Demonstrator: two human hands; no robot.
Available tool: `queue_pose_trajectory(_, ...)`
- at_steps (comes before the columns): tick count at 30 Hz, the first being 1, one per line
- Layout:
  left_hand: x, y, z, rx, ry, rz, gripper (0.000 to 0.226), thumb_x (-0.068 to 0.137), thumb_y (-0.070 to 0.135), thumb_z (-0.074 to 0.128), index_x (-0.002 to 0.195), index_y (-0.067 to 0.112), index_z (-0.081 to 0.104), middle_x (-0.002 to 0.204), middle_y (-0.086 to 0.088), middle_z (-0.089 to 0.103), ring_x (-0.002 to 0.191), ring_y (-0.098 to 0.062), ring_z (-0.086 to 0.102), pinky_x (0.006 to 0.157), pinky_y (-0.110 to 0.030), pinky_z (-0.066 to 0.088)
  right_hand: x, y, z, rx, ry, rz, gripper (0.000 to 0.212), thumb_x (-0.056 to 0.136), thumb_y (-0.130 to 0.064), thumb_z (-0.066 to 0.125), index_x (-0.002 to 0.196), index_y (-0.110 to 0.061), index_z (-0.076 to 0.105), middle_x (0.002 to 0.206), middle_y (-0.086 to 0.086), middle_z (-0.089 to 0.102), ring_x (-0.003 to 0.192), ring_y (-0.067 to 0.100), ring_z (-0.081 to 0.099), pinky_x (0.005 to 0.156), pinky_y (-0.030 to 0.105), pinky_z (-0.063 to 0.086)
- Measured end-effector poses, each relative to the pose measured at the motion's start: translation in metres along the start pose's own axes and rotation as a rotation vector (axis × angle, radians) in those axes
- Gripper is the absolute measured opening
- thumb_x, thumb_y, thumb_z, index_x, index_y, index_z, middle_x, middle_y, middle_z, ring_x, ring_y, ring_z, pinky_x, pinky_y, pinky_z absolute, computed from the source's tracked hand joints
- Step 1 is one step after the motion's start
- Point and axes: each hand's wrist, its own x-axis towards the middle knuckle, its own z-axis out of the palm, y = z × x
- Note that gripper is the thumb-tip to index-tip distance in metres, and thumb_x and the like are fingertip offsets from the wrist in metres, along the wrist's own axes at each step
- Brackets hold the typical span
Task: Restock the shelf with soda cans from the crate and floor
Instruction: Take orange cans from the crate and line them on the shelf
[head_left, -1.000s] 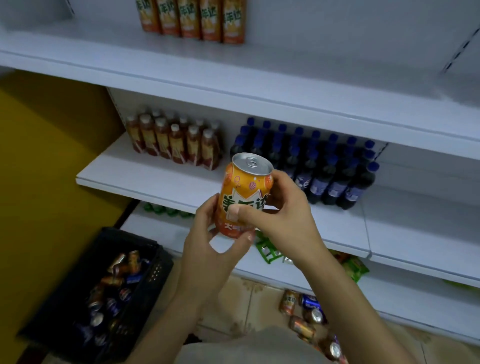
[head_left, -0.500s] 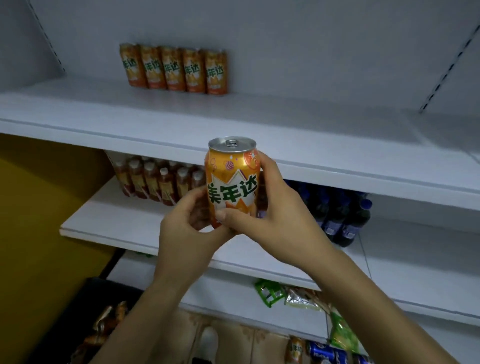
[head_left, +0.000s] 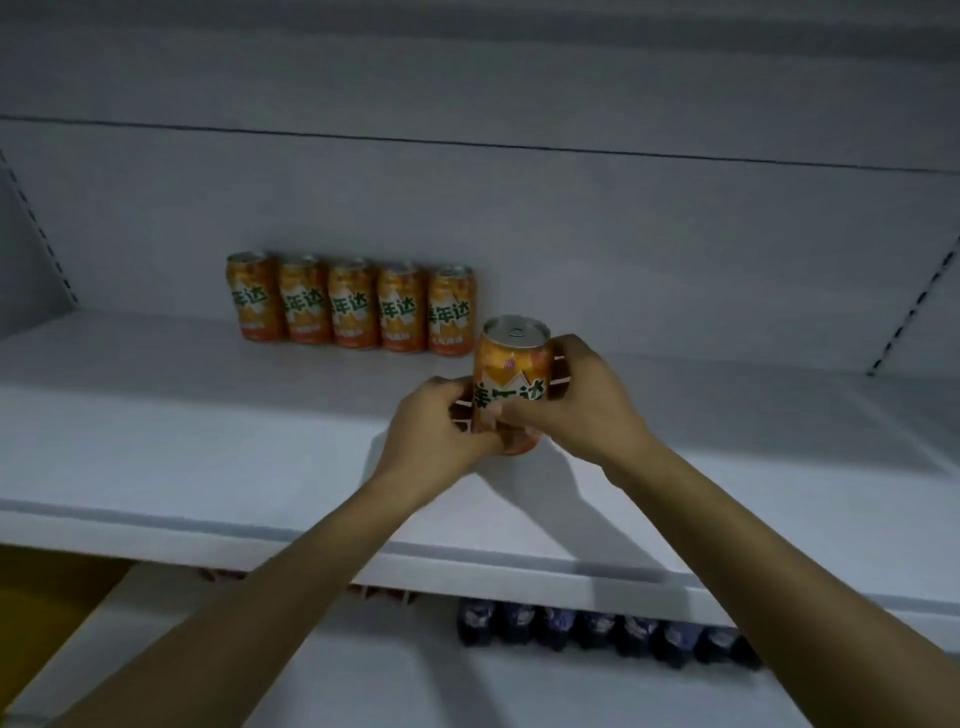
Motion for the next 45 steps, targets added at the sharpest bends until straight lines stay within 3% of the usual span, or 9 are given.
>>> queue_pose_trajectory(4, 0.051, -0.020, 0.006, -0.021, -0.017, -0.034, 0.042, 0.057, 0.036, 0.088, 0.094, 0.026, 0.072, 0.088, 0.009, 0.074, 0.084, -0.010, 0.069, 0.074, -0.029, 0.055, 0.054, 0.022, 0.014, 0.032, 0.072, 0.089, 0.056, 0.065, -0.027, 0.086, 0.109, -0.019, 0.054, 0.098, -0.009, 0.062, 0.092, 0.010, 0.062, 0.077, 0.026, 0.054)
queue_pose_trajectory(7, 0.079, -0.026, 0.001, -0.066, -0.062, -0.068, 0.051, 0.059, 0.038, 0.082, 0.106, 0.026, 0.069, 0.100, 0.006, 0.072, 0.093, -0.013, 0.067, 0.087, -0.041, 0.055, 0.088, 0.033, 0.026, -0.011, 0.090, 0.073, 0.062, 0.064, -0.028, 0.087, 0.116, -0.014, 0.055, 0.109, -0.002, 0.065, 0.095, 0.012, 0.062, 0.069, 0.015, 0.047)
queue_pose_trajectory(10, 0.096, -0.032, -0.004, -0.074, -0.098, -0.099, 0.033, 0.076, 0.025, 0.078, 0.107, 0.026, 0.065, 0.102, 0.007, 0.068, 0.100, -0.015, 0.062, 0.087, -0.031, 0.050, 0.110, 0.040, 0.035, 0.031, 0.110, 0.082, 0.063, 0.068, -0.023, 0.086, 0.120, -0.010, 0.053, 0.113, 0.001, 0.063, 0.093, 0.013, 0.061, 0.064, 0.010, 0.042)
queue_pose_trajectory(13, 0.100, -0.036, -0.005, -0.248, -0.166, -0.217, 0.022, 0.080, 0.017, 0.075, 0.100, 0.021, 0.066, 0.089, 0.004, 0.066, 0.080, -0.009, 0.060, 0.069, -0.017, 0.047, 0.124, 0.045, 0.040, 0.077, 0.130, 0.074, 0.066, 0.071, -0.017, 0.084, 0.126, -0.009, 0.049, 0.118, 0.004, 0.061, 0.100, 0.018, 0.061, 0.069, 0.013, 0.044)
queue_pose_trajectory(18, 0.107, -0.036, -0.003, -0.693, -0.236, -0.509, 0.011, 0.085, -0.001, 0.062, 0.088, 0.008, 0.067, 0.099, -0.013, 0.066, 0.092, -0.020, 0.060, 0.095, -0.031, 0.048, 0.127, 0.057, 0.050, 0.021, 0.152, 0.009, 0.079, 0.071, -0.019, 0.083, 0.137, -0.013, 0.039, 0.113, -0.005, 0.055, 0.095, 0.007, 0.054, 0.062, -0.001, 0.040)
queue_pose_trajectory(25, 0.136, -0.035, -0.001, -0.684, -0.235, -0.536, 0.012, 0.087, 0.002, 0.060, 0.082, 0.012, 0.064, 0.088, -0.006, 0.066, 0.089, -0.017, 0.060, 0.088, -0.028, 0.047, 0.148, 0.056, 0.059, -0.044, 0.215, 0.069, 0.081, 0.072, -0.021, 0.081, 0.137, -0.010, 0.036, 0.128, 0.011, 0.056, 0.112, 0.025, 0.058, 0.087, 0.034, 0.049)
queue_pose_trajectory(34, 0.153, -0.027, 0.006, -0.579, -0.298, -0.521, 0.011, 0.088, 0.013, 0.064, 0.098, 0.017, 0.062, 0.097, 0.000, 0.064, 0.092, -0.009, 0.058, 0.094, -0.029, 0.042, 0.159, 0.052, 0.064, -0.103, 0.206, 0.160, 0.090, 0.067, -0.019, 0.085, 0.139, -0.014, 0.032, 0.131, 0.011, 0.053, 0.118, 0.027, 0.054, 0.095, 0.044, 0.048)
queue_pose_trajectory(39, 0.124, -0.013, -0.014, -0.308, -0.305, -0.222, 0.016, 0.090, 0.012, 0.060, 0.106, 0.015, 0.062, 0.103, 0.005, 0.063, 0.089, 0.000, 0.055, 0.080, -0.023, 0.044, 0.135, 0.040, 0.059, -0.172, 0.231, 0.236, 0.091, 0.081, -0.037, 0.072, 0.149, -0.014, 0.016, 0.143, 0.012, 0.039, 0.130, 0.029, 0.043, 0.100, 0.044, 0.042)
queue_pose_trajectory(45, 0.058, 0.003, -0.082, 0.803, -0.138, 0.104, 0.066, 0.084, 0.032, 0.066, 0.143, 0.022, 0.038, 0.140, -0.004, 0.046, 0.126, -0.023, 0.044, 0.097, -0.032, 0.043, 0.104, -0.014, 0.064, -0.284, -0.056, 0.066, 0.082, 0.052, -0.063, 0.072, 0.123, -0.024, 0.054, 0.112, -0.001, 0.063, 0.104, 0.021, 0.061, 0.084, 0.037, 0.052)
